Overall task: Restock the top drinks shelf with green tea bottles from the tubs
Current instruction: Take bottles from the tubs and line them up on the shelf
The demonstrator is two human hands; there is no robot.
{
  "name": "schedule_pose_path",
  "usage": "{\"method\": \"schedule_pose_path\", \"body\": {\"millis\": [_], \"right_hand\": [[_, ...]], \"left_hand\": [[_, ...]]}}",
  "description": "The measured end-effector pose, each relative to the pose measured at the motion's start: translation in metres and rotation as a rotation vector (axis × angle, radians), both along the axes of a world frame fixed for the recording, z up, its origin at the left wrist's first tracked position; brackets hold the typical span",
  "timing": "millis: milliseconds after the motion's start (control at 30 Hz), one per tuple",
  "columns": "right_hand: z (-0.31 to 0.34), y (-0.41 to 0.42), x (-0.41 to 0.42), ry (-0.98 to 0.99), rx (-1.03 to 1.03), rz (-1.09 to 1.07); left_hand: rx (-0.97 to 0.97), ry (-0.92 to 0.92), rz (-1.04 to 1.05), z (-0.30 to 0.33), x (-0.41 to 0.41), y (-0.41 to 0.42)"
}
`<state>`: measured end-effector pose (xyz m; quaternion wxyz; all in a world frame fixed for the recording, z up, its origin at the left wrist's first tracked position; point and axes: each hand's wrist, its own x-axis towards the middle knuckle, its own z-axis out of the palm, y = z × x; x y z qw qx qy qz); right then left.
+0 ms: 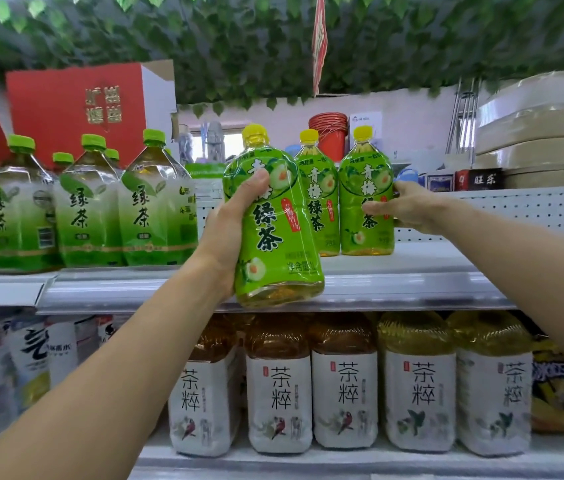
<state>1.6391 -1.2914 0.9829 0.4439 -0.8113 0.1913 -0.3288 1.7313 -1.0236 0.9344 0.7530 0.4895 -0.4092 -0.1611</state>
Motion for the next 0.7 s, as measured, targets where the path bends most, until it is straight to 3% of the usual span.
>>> {"method": "schedule_pose_path", "body": {"millis": [167, 333, 433, 500, 600, 700], "right_hand": [[-0.001, 0.0, 0.001, 0.016, 0.035, 0.031], [-0.022, 0.016, -0.011, 0.042, -0.137, -0.124], [-0.033, 0.054, -0.032, -0.11, -0.3, -0.181], [-0.037, 0.088, -0.047, -0.231, -0.337, -0.015], [-0.039, 0.132, -0.061, -0.153, -0.256, 0.301], [-0.034, 0.13, -0.063, -0.235, -0.229, 0.344]], "left_hand": [[-0.011, 0.004, -0.017, 0.0, -0.002, 0.0], [-0.01, -0.017, 0.02, -0.003, -0.002, -0.001], [-0.044, -0.028, 0.091, -0.003, -0.009, -0.003], [-0.117, -0.066, 0.133, -0.003, -0.018, -0.008], [-0.29, -0.161, 0.167, 0.0, -0.041, -0.02], [-0.38, -0.307, 0.247, 0.009, -0.064, -0.032]]}}
